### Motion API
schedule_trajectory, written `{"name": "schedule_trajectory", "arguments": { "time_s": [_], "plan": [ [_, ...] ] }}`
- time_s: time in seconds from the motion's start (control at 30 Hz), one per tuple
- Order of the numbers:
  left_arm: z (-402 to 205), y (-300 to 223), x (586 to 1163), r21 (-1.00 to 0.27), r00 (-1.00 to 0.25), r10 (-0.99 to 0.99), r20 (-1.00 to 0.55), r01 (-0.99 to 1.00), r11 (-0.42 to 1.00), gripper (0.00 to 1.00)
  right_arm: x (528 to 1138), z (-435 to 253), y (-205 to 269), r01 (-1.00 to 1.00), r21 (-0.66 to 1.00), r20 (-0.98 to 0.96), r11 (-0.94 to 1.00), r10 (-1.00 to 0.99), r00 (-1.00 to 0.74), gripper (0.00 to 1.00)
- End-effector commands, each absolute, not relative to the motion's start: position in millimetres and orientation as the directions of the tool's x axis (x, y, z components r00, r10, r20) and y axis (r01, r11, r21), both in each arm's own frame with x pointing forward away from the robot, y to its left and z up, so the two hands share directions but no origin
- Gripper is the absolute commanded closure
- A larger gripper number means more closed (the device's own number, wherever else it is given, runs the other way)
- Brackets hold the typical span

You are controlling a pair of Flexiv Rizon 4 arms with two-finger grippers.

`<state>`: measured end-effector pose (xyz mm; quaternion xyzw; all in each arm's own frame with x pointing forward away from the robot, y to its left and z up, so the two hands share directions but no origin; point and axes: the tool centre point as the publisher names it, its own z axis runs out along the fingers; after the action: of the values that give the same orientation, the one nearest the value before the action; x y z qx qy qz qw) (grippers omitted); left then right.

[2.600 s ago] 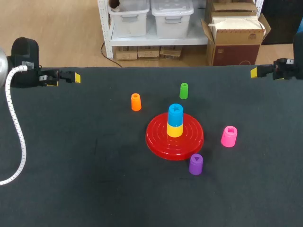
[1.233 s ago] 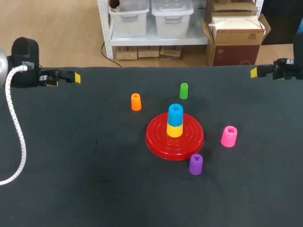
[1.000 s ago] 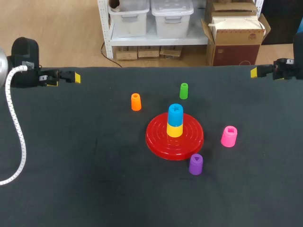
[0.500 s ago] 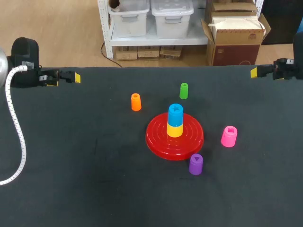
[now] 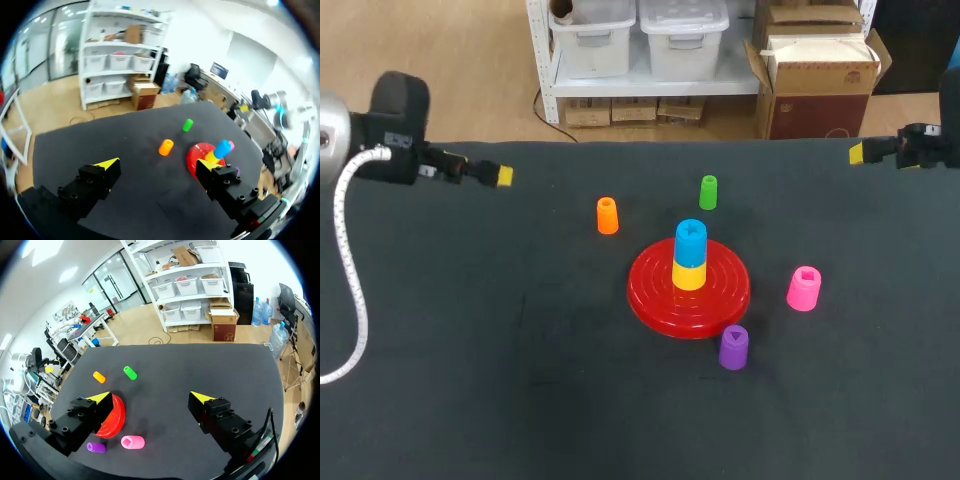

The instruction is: Pick up and stack the cylinders on the red base in this order: pink,purple,orange,green

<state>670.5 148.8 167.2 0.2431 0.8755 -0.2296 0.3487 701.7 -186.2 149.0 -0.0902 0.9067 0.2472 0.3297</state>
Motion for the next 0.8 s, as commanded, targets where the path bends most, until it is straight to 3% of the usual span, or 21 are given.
{"name": "schedule_trajectory", "arguments": {
  "time_s": [0.03, 0.07, 0.27, 0.8],
  "plan": [
    [171.9, 158.0, 646.7, -0.025, -0.253, 0.569, -0.782, 0.926, 0.377, 0.0, 701.1, 149.3, -185.3, -0.323, 0.386, -0.643, 0.864, 0.0, -0.766, 0.0],
    [174.1, 156.9, 636.9, 0.017, -0.177, 0.625, -0.76, 0.957, 0.291, 0.0, 701.1, 149.3, -185.3, -0.323, 0.386, -0.643, 0.864, 0.0, -0.766, 0.0],
    [192.9, 146.0, 617.7, 0.082, -0.055, 0.655, -0.753, 0.981, 0.176, 0.0, 701.1, 149.3, -185.3, -0.323, 0.386, -0.643, 0.864, 0.0, -0.766, 0.0],
    [192.9, 128.2, 598.2, 0.085, -0.007, 0.676, -0.737, 0.991, 0.103, 0.0, 701.1, 149.3, -185.3, -0.323, 0.386, -0.643, 0.864, 0.0, -0.766, 0.0]
  ]
}}
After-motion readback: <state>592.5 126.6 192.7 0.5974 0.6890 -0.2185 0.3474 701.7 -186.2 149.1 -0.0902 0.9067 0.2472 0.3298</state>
